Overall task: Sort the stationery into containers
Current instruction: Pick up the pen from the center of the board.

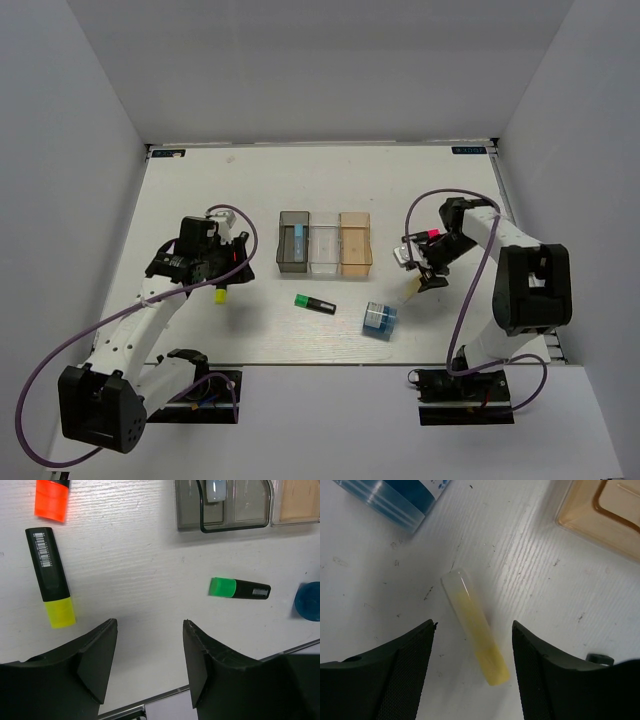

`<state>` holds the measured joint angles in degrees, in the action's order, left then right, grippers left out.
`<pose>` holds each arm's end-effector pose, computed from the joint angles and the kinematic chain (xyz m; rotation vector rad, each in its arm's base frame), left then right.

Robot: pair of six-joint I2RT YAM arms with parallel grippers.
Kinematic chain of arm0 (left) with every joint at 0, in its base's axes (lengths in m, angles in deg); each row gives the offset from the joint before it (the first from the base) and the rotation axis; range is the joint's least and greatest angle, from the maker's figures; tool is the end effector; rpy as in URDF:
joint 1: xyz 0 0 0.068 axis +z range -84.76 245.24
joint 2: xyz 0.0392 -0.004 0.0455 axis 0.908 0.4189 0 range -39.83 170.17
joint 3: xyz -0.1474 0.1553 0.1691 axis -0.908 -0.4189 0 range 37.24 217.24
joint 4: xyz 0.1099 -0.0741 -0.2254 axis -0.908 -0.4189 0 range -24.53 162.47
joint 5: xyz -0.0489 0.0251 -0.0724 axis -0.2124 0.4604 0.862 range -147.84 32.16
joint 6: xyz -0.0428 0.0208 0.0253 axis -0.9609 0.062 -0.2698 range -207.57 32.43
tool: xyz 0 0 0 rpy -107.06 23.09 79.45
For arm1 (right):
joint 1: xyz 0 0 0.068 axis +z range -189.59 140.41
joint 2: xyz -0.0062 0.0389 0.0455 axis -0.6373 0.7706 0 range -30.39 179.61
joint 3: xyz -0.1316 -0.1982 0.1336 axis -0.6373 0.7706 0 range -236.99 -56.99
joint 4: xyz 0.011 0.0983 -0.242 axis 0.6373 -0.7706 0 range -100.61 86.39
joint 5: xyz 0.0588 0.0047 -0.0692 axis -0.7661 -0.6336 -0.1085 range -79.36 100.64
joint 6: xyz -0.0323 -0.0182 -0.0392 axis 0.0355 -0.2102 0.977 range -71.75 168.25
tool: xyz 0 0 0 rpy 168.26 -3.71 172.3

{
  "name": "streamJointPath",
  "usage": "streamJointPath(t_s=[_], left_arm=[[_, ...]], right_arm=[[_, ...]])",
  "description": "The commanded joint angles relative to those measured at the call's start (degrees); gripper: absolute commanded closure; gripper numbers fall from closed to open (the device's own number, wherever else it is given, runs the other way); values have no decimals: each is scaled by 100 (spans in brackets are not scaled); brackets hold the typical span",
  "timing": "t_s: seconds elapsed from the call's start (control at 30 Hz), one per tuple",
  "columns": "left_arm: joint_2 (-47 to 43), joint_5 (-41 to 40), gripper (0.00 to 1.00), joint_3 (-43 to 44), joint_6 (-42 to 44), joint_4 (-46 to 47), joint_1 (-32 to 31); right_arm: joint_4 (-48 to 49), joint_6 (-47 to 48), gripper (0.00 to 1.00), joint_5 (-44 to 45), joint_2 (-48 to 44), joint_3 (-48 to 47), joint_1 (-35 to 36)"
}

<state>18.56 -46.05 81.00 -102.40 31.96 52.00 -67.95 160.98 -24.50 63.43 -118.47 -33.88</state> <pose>0.1892 -0.0520 0.2452 0.0472 2.5646 -0.4519 0.2614 0.0467 0.1941 -2.2493 1.3968 0.6227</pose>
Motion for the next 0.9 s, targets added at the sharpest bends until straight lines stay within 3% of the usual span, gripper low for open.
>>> streamJointPath(t_s=[0.0, 0.4, 0.5, 0.6, 0.63, 0.73, 0.87], left_arm=[[-82, 139, 34, -26, 77, -9, 14], [-152, 87, 33, -44, 94, -9, 14], [-179, 78, 33, -26, 103, -18, 14], [-179, 43, 33, -44, 94, -27, 14], [-179, 42, 33, -44, 103, -18, 23], [-196, 7, 33, -44, 94, -36, 14], [-223, -98, 33, -62, 103, -27, 23]], right_arm=[[272, 1208, 34, 147, 293, 57, 140], [1467, 1023, 39, 894, 445, 767, 378], [2011, 1049, 48, 1166, 286, 1198, 387], [2005, 1058, 66, 1316, 277, 1348, 395], [1917, 1041, 76, 1368, 294, 1348, 387], [1767, 936, 91, 1483, 409, 1296, 378], [1644, 129, 100, 1510, 418, 1025, 404]])
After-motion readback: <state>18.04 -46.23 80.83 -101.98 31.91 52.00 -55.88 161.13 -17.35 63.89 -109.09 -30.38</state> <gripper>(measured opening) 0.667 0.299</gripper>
